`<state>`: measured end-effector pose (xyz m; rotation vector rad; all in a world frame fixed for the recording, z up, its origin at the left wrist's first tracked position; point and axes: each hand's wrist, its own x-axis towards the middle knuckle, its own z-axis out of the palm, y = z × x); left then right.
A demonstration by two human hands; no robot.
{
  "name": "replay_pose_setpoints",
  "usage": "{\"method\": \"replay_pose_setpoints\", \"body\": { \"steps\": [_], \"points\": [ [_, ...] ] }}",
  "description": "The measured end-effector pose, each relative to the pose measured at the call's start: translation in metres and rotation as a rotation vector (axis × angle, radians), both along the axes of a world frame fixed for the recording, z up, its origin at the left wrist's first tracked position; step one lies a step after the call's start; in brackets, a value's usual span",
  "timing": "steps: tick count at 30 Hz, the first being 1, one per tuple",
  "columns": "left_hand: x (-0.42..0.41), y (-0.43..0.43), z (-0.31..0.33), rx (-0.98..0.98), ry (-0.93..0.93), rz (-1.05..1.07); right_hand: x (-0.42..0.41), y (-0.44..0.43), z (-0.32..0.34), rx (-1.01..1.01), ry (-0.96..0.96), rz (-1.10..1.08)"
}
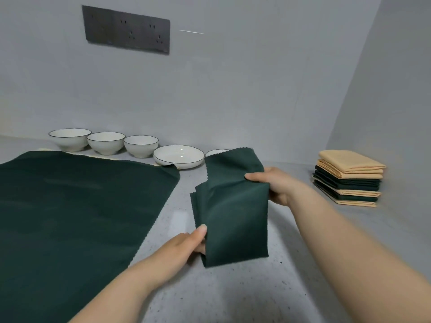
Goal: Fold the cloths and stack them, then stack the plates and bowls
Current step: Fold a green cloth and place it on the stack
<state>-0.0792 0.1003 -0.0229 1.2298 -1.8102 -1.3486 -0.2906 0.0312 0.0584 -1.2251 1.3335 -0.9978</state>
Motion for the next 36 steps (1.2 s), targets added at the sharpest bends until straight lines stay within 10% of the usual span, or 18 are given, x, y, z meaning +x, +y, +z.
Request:
{"method": "replay_pose_setpoints", "body": {
  "steps": [11,24,36],
  "points": [
    [-0.007,-0.02,-0.026,-0.449,-0.279,0.372,0.007,-0.04,-0.054,0.243,-0.246,-0.021],
    [-0.005,-0.018,-0.023,-0.448,-0.339,0.318,0.007,-0.037,-0.048,0.273,-0.325,-0.026],
    [-0.007,-0.014,-0.02,-0.361,-0.35,0.353,-0.023,0.046,-0.052,0.183,0.256,0.354]
  ]
}}
